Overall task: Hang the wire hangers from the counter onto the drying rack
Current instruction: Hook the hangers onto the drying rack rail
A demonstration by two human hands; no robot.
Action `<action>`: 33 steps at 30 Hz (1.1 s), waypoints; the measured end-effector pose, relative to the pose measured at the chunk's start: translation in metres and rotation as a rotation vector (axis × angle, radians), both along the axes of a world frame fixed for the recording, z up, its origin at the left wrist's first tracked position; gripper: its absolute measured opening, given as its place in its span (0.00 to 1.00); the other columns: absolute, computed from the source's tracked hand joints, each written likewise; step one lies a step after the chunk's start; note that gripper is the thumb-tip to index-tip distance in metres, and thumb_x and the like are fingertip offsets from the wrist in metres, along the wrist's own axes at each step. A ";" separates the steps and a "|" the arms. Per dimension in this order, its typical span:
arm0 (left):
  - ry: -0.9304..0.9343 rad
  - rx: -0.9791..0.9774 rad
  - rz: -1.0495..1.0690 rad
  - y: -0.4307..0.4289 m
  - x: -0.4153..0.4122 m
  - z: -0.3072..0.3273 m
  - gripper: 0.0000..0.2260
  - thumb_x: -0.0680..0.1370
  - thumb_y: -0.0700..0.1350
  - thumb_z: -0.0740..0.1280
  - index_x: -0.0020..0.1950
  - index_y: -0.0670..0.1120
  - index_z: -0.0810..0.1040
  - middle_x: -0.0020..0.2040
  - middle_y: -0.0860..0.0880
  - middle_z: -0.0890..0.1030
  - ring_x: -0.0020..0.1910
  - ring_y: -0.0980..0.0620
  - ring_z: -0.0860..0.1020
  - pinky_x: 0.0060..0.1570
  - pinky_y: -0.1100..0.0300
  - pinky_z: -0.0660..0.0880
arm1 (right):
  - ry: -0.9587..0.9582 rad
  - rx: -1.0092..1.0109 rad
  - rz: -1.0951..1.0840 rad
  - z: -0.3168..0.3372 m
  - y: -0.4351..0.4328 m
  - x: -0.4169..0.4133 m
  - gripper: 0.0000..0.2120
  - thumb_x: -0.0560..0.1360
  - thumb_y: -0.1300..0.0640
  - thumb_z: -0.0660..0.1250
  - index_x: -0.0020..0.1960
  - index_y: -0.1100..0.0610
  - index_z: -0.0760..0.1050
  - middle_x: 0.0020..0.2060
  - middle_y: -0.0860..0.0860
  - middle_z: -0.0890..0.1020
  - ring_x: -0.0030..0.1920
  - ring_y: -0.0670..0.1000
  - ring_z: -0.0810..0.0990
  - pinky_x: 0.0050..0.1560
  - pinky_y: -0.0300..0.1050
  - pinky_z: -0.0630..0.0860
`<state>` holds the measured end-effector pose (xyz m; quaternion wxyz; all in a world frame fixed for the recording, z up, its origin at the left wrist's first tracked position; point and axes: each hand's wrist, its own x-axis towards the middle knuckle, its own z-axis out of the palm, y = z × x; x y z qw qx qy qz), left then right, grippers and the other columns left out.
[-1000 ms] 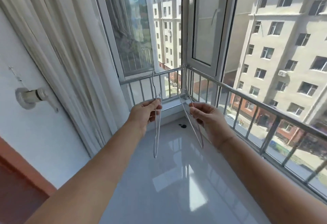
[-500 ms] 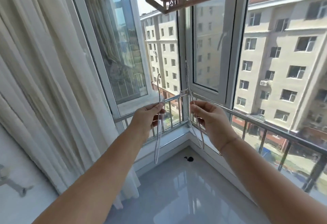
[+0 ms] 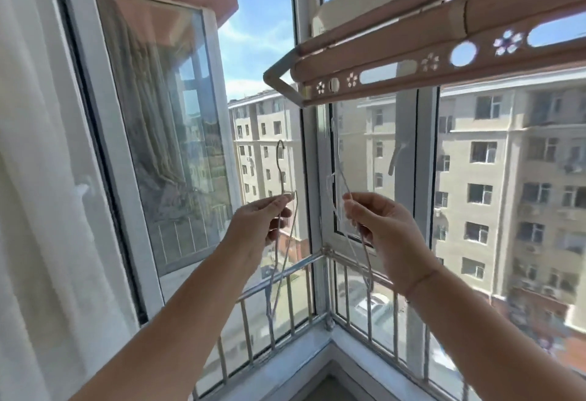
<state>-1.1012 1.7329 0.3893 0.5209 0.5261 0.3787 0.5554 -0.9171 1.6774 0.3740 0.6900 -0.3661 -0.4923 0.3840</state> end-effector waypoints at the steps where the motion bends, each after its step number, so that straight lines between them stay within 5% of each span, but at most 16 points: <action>1: -0.008 0.008 -0.018 0.012 0.002 0.006 0.05 0.75 0.42 0.68 0.44 0.46 0.84 0.33 0.50 0.79 0.30 0.57 0.72 0.29 0.67 0.68 | -0.008 0.012 -0.014 0.005 0.009 0.002 0.05 0.72 0.62 0.69 0.48 0.58 0.80 0.32 0.48 0.79 0.33 0.44 0.73 0.36 0.32 0.73; 9: -0.017 0.076 -0.197 0.102 0.016 0.050 0.08 0.75 0.43 0.69 0.51 0.42 0.82 0.33 0.51 0.79 0.32 0.56 0.73 0.34 0.64 0.70 | -0.067 0.104 -0.155 0.046 0.064 -0.001 0.06 0.72 0.62 0.69 0.48 0.57 0.80 0.31 0.45 0.79 0.32 0.42 0.74 0.37 0.31 0.73; 17: -0.019 0.105 -0.326 0.159 0.034 0.082 0.04 0.74 0.43 0.69 0.41 0.46 0.83 0.33 0.50 0.80 0.34 0.55 0.73 0.32 0.65 0.69 | -0.075 0.124 -0.337 0.066 0.101 -0.016 0.07 0.71 0.62 0.70 0.49 0.58 0.80 0.34 0.48 0.80 0.36 0.45 0.74 0.44 0.38 0.73; 26: -0.009 0.061 -0.418 0.194 0.043 0.082 0.04 0.75 0.43 0.69 0.45 0.44 0.82 0.35 0.49 0.78 0.34 0.55 0.72 0.26 0.68 0.69 | -0.053 0.098 -0.441 0.050 0.120 -0.027 0.05 0.71 0.63 0.69 0.46 0.56 0.80 0.29 0.44 0.79 0.31 0.41 0.73 0.37 0.32 0.72; 33: 0.027 0.025 -0.481 0.204 0.045 0.072 0.06 0.76 0.44 0.68 0.46 0.43 0.82 0.38 0.48 0.78 0.35 0.55 0.72 0.37 0.63 0.70 | -0.053 0.083 -0.451 0.041 0.123 -0.030 0.06 0.71 0.61 0.70 0.48 0.58 0.80 0.32 0.47 0.79 0.34 0.44 0.73 0.41 0.36 0.72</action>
